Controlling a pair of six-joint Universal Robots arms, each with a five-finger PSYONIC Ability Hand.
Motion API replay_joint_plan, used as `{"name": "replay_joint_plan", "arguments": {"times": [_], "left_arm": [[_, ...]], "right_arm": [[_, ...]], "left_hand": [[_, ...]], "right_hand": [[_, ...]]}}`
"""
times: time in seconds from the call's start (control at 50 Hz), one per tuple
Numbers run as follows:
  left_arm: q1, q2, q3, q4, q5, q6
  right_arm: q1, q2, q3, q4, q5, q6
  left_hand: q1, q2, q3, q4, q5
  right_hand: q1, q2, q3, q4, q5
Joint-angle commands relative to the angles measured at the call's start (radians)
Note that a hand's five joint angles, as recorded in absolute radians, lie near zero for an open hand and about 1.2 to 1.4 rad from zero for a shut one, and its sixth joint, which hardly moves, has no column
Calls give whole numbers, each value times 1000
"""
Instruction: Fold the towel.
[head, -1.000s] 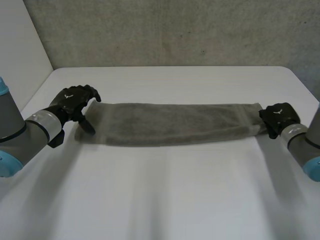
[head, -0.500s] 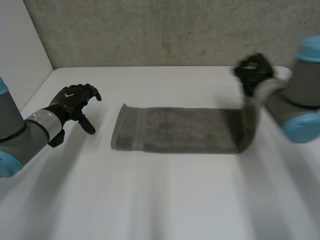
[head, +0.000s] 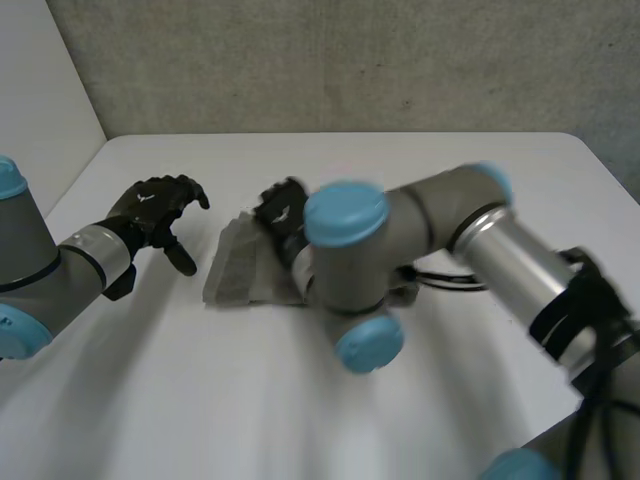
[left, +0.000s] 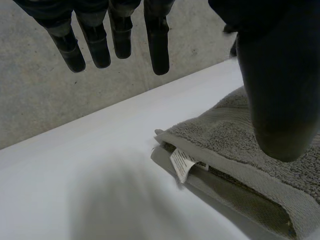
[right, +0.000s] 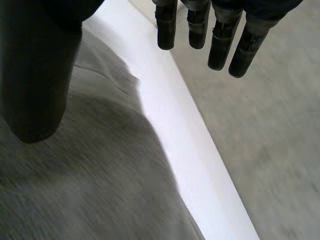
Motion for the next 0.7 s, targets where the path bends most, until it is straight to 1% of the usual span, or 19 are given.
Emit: {"name": "replay_joint_plan", "arguments": {"times": [0.02,0.04,0.08,0.12,0.14,0.18,0.24,0.28,0.3,0.34,0.46,0.5,0.52,0.56,0.58,0.62,0.64,0.66,0.7], "left_arm": [[-10,-9,-2,0,0,1],[-18,-10,-2,0,0,1],[-26,-10,-4,0,0,1],[-36,-15,-5,0,0,3],[-36,-15,-5,0,0,3],[-41,-16,-11,0,0,3],[-41,-15,-22,2,2,6],[-43,-13,-31,11,4,8],[-43,-13,-31,11,4,8],[-46,-12,-37,25,2,9],[-46,-10,-45,28,2,11],[-47,-9,-45,28,2,11],[-47,-9,-45,28,2,11],[-56,-10,-47,28,2,11],[-56,-10,-47,28,2,11],[-63,-10,-47,28,2,11],[-63,-10,-47,28,2,11],[-64,-10,-47,28,2,11],[-64,-9,-48,28,2,11]], "right_arm": [[-135,-223,250,67,-21,210],[-135,-224,250,67,-22,210],[-158,-259,330,66,-37,239],[-208,-324,490,41,-92,284],[-209,-325,491,41,-92,284],[-253,-383,647,-29,-141,301],[-270,-408,721,-80,-152,304],[-299,-452,846,-193,-155,304],[-299,-452,847,-194,-155,304],[-317,-477,940,-290,-160,302],[-334,-484,1010,-364,-161,302],[-337,-480,1028,-388,-161,307],[-337,-480,1028,-388,-161,307],[-337,-469,1040,-425,-160,310],[-337,-469,1040,-425,-160,310],[-339,-463,1060,-471,-158,321],[-339,-463,1060,-471,-158,321],[-344,-464,1072,-492,-158,331],[-354,-472,1086,-507,-158,344]], "left_hand": [[-69,-64,-71,-74,-56],[-69,-64,-71,-74,-56],[-69,-64,-71,-74,-56],[-69,-64,-71,-74,-56],[-69,-64,-71,-74,-56],[-69,-64,-71,-74,-56],[-69,-64,-71,-74,-56],[-69,-64,-71,-74,-56],[-69,-64,-71,-74,-56],[-69,-64,-71,-74,-56],[-69,-64,-71,-74,-56],[-69,-64,-71,-74,-56],[-69,-64,-71,-74,-56],[-69,-64,-71,-74,-56],[-69,-64,-71,-74,-56],[-69,-64,-71,-74,-56],[-69,-64,-71,-74,-56],[-69,-64,-71,-74,-56],[-69,-64,-71,-74,-56]], "right_hand": [[-64,-71,-71,-84,-61],[-64,-71,-71,-84,-61],[-64,-71,-71,-84,-61],[-57,-64,-64,-77,-54],[-57,-63,-64,-77,-53],[19,13,12,-1,22],[70,63,62,50,73],[154,148,147,134,158],[155,148,147,135,158],[248,242,241,228,251],[281,274,274,261,284],[401,394,393,381,404],[401,395,394,381,405],[565,558,558,545,568],[566,559,558,546,569],[948,942,941,928,951],[950,944,943,930,954],[1156,1149,1148,1136,1159],[1158,1151,1150,1138,1161]]}}
